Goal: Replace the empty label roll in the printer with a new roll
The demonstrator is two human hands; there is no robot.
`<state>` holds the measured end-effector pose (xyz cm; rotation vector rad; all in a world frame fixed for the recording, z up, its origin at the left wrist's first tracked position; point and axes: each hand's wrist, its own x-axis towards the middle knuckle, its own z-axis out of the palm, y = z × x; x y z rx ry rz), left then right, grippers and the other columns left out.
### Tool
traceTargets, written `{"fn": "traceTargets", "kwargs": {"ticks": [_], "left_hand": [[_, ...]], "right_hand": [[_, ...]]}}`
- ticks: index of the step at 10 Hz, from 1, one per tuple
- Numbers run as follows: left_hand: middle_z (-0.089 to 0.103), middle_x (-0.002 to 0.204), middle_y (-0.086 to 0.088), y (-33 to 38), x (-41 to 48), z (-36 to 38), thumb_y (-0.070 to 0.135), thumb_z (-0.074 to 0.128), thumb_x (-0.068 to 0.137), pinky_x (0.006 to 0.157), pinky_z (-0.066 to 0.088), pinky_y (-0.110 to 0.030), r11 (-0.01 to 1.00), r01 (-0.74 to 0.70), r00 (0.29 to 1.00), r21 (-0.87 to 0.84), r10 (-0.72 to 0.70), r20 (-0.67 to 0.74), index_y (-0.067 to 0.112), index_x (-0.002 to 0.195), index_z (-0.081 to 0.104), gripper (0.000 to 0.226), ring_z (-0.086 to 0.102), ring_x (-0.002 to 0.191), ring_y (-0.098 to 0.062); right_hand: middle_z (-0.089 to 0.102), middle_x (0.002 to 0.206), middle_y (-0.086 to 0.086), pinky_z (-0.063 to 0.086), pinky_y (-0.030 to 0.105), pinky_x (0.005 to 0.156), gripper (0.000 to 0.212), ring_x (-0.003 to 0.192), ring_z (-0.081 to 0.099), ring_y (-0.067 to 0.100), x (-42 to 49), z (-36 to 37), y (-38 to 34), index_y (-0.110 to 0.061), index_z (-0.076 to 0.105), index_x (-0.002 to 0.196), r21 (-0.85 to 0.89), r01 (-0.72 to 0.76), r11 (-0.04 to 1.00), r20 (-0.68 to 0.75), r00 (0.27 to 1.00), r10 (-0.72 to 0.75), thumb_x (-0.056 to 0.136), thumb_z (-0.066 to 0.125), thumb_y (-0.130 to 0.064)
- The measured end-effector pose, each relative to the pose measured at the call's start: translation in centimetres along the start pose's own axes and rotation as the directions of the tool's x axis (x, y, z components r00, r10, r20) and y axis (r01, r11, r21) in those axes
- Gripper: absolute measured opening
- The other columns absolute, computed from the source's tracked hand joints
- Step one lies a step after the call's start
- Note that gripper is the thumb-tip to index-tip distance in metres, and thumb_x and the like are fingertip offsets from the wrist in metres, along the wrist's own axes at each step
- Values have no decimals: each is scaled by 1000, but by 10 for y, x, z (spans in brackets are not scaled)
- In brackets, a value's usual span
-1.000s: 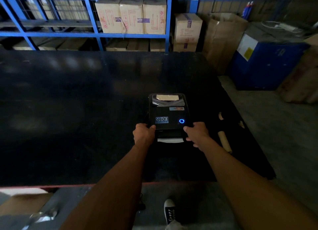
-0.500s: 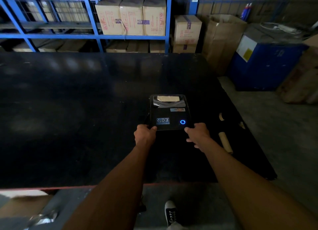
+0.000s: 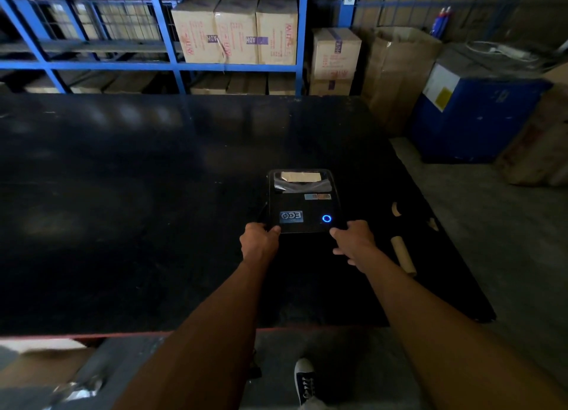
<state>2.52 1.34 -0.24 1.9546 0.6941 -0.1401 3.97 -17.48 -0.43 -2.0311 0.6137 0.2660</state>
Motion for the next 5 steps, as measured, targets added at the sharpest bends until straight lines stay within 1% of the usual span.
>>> {"fn": "traceTargets", "kwargs": {"ticks": [1, 2, 3, 4, 5], "left_hand": [[63, 124, -15, 0, 1, -1, 33, 65, 89, 91, 53, -37, 1000, 4, 1000, 10, -4, 14, 10, 131, 55, 49, 63, 108, -30], [62, 125, -16, 2, 2, -2, 33, 64, 89, 92, 52, -37, 1000, -7, 1000, 27, 6, 19, 9, 131, 55, 49, 62, 110, -30], [65, 118, -13, 4, 2, -3, 34, 62, 91, 81, 55, -37, 999, 14, 999, 30, -15, 45, 8, 126, 58, 45, 65, 100, -26], [63, 86, -6, 10, -4, -11, 43, 53, 94, 55, 45, -27, 1000, 4, 999, 9, -3, -37, 8, 102, 68, 39, 58, 68, -14], [59, 69, 1, -9, -17, -16, 40, 48, 97, 54, 45, -24, 995, -86, 984, 58, 94, -149, 14, 81, 66, 35, 55, 60, -11]], "right_hand": [[65, 123, 9, 45, 27, 53, 56, 77, 71, 21, 0, -1, 1, -13, 45, 140, -11, 14, 1000, 0, 1000, -14, 90, 63, -27], [63, 128, 10, 56, 41, 84, 58, 99, 69, 27, -1, -3, -1, -13, 46, 140, -67, 24, 997, -6, 1000, -25, 89, 64, -31], [61, 128, 12, 54, 40, 89, 55, 105, 65, 28, -1, -5, -2, -12, 49, 137, -122, 39, 992, -13, 999, -41, 89, 65, -32], [60, 130, 13, 46, 35, 80, 50, 113, 61, 29, -6, -14, -15, -11, 52, 134, -147, 9, 989, -77, 997, -20, 90, 65, -31], [68, 113, 8, 51, 36, 86, 29, 110, 64, 28, -13, -33, -38, -16, 66, 115, -86, 80, 993, -135, 987, -91, 89, 65, -29]]}}
